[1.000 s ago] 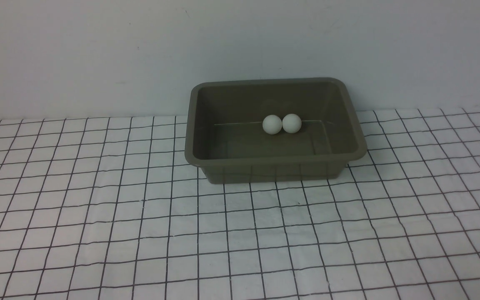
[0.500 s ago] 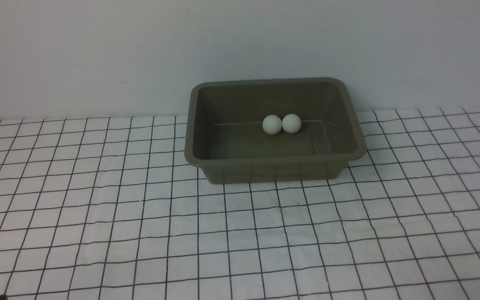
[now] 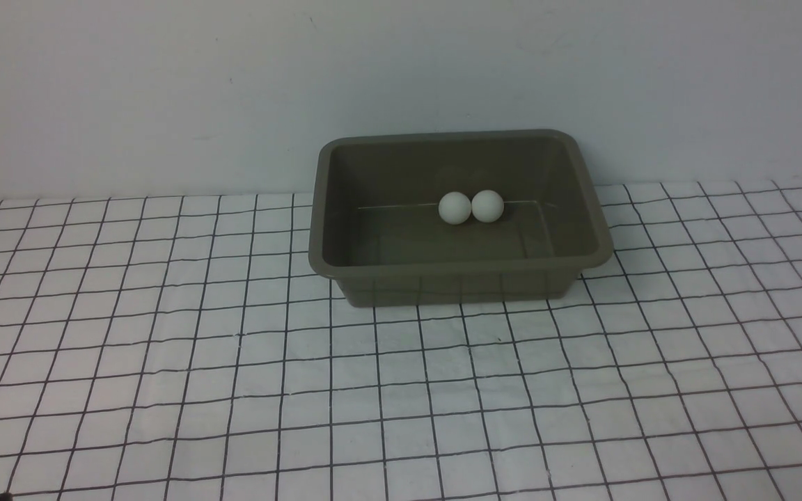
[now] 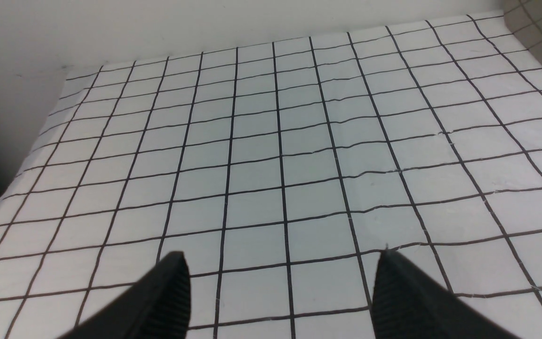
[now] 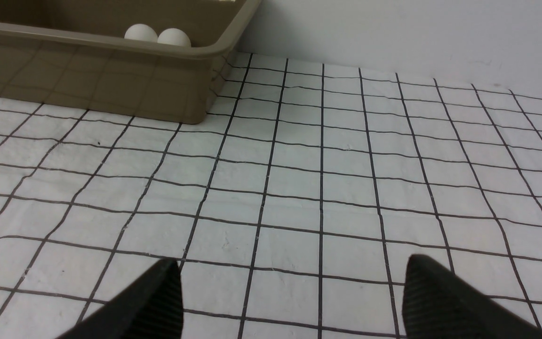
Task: Put the table tennis balls into the box on the white checkered tablecloth.
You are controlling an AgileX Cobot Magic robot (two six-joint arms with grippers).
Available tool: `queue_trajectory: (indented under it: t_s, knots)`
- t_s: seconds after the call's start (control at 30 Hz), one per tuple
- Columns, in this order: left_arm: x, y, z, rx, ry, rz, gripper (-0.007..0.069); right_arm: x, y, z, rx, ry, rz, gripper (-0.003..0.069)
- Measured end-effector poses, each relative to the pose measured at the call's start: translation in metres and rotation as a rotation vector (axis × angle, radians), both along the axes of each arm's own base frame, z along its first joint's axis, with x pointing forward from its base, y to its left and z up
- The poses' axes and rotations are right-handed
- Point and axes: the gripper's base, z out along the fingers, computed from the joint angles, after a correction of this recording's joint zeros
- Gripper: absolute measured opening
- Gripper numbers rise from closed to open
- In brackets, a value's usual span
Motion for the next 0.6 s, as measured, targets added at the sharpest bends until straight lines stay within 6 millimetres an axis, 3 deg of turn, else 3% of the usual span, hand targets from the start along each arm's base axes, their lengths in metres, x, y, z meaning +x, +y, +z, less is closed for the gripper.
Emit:
queue_trajectory:
  t_s: [0.6]
  knots:
    - [0.0000, 0.0000, 0.0000, 0.000, 0.000, 0.000, 0.0468, 0.0001, -0.0015, -0.0003, -0.034, 0.000, -0.008, 0.0568]
